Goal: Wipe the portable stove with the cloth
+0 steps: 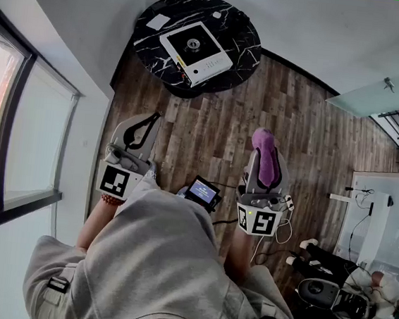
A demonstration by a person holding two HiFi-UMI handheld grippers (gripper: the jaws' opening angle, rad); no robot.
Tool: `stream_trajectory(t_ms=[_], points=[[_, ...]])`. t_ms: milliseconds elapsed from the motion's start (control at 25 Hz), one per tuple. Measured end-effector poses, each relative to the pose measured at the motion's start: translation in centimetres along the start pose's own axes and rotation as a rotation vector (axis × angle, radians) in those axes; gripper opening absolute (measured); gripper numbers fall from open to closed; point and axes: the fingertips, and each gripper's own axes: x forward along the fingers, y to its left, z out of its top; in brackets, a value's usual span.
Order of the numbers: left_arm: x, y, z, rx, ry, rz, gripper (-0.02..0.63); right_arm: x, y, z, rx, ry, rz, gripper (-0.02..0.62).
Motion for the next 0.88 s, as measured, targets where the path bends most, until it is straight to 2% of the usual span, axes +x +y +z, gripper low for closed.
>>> stream_trajectory(t_ms=[120,200,280,360,640,880], points=[[-0.1,1.9,-0.8,-0.009,0.003,0.001,-0.003,1.5,1.3,-0.7,0.007,0.008,0.006,0.15],[0.1,3.1,-1.2,-0.015,0.0,-0.002,-0.002,2.7,2.2,-1.4,0.029,0.026,0.041,0.156],[0.4,4.1,-2.0,-0.017,0.009,-0.018,-0.002,4.2,3.3,-2.7,0.041,0.067,0.082,0.167],[0.8,5.1,-3.1,-0.026,0.023,-0.04,-0.002,5.5,4.1,-4.2,0.031,0.11,0.087,0.172],[1.9,7.6,-6.3,-0.105,0.078,-0.119,-0.002,9.6,6.4,-7.2,0.084,0.193,0.123,0.173],[5.2,9.2,-8.2,-0.174,0.056,-0.114,-0.002,13.1,6.2,-9.6,0.046,0.244,0.154,0.173]])
